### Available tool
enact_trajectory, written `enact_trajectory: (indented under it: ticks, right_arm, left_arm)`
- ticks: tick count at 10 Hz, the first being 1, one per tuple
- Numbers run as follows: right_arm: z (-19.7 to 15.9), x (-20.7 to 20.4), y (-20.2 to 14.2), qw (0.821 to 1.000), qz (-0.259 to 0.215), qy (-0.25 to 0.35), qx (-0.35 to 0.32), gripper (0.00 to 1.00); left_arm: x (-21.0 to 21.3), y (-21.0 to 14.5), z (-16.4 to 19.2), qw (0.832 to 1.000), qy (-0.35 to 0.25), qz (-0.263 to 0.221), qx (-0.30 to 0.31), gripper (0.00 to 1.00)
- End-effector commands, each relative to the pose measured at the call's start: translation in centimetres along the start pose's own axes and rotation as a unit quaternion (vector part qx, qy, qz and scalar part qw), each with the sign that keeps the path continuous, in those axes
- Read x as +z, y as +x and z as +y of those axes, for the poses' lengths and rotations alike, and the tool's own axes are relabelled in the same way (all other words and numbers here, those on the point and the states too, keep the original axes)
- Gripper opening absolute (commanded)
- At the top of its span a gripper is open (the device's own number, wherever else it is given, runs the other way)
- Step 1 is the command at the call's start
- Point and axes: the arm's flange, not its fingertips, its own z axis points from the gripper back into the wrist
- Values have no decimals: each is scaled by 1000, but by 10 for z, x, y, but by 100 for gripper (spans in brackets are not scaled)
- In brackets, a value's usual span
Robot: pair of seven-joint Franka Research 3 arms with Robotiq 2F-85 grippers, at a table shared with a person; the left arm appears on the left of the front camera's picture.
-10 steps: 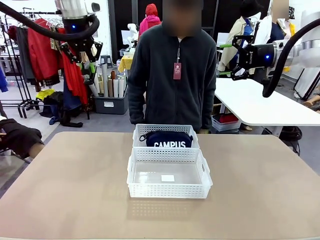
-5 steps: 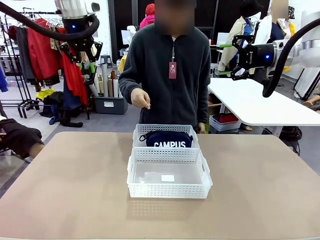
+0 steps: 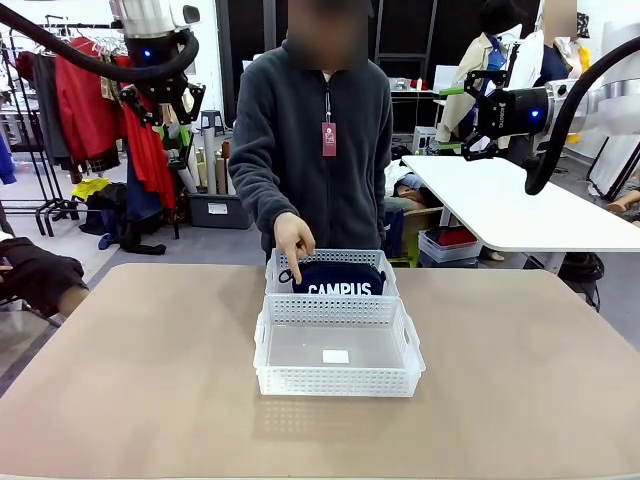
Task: Distribute items into two baskets.
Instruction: Place the picked Stapler into the Organizing basket as instructed by the person.
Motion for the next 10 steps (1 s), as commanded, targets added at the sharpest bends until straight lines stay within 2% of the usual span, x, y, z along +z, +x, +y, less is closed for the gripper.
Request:
enact_trajectory:
  ticks: [1,8,10]
  right_arm:
    - [4,-1,-2,1000,-3,0,-4,100]
    - [4,-1,-2,1000,-3,0,-4,100]
    - [4,-1,-2,1000,-3,0,-4,100]
  left_arm:
    - [2,-1,1,1000,1,0,1,0]
    - [0,0,0,1000,0,0,0,0]
    - [-7,-11,-19,990,29,56,-123,0]
